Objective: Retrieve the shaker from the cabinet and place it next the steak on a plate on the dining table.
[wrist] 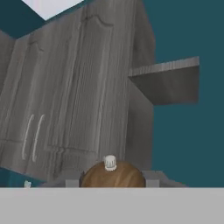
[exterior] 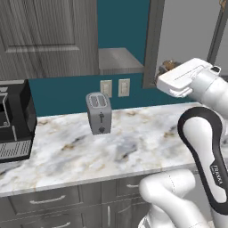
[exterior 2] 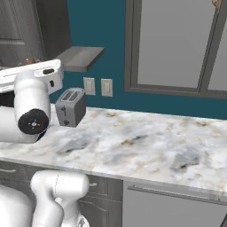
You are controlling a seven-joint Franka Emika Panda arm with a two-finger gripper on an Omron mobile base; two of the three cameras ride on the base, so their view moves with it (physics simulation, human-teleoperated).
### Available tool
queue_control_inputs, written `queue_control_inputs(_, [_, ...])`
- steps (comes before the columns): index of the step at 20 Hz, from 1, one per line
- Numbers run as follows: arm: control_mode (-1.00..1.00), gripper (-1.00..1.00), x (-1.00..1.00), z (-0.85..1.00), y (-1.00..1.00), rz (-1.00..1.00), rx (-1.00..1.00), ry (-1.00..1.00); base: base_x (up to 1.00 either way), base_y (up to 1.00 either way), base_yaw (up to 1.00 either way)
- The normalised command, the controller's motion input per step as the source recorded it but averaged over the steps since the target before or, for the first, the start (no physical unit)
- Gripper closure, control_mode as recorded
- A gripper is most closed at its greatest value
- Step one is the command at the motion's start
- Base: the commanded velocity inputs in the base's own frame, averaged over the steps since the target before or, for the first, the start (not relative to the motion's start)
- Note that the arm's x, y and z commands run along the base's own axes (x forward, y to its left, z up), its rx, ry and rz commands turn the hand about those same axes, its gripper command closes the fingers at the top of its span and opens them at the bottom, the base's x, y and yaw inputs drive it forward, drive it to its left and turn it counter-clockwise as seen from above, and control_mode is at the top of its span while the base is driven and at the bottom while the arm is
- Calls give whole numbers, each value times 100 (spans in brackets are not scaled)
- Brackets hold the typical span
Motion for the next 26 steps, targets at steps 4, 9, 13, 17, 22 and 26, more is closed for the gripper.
queue_control_inputs(4, [100, 100, -50, 0, 0, 0, 0, -12, -50, -3, 0])
queue_control_inputs(9, [100, 100, 0, 0, 0, 0, 0, 0, -100, -12, -3])
queue_control_inputs(13, [100, 100, 0, 0, 0, 0, 0, 0, -91, -51, -36])
queue_control_inputs(17, [100, 100, 0, 0, 0, 0, 0, 0, -47, -19, -79])
queue_control_inputs(22, [100, 100, 0, 0, 0, 0, 0, 0, -2, 0, -100])
queue_control_inputs(26, [100, 100, 0, 0, 0, 0, 0, 0, 0, 0, -100])
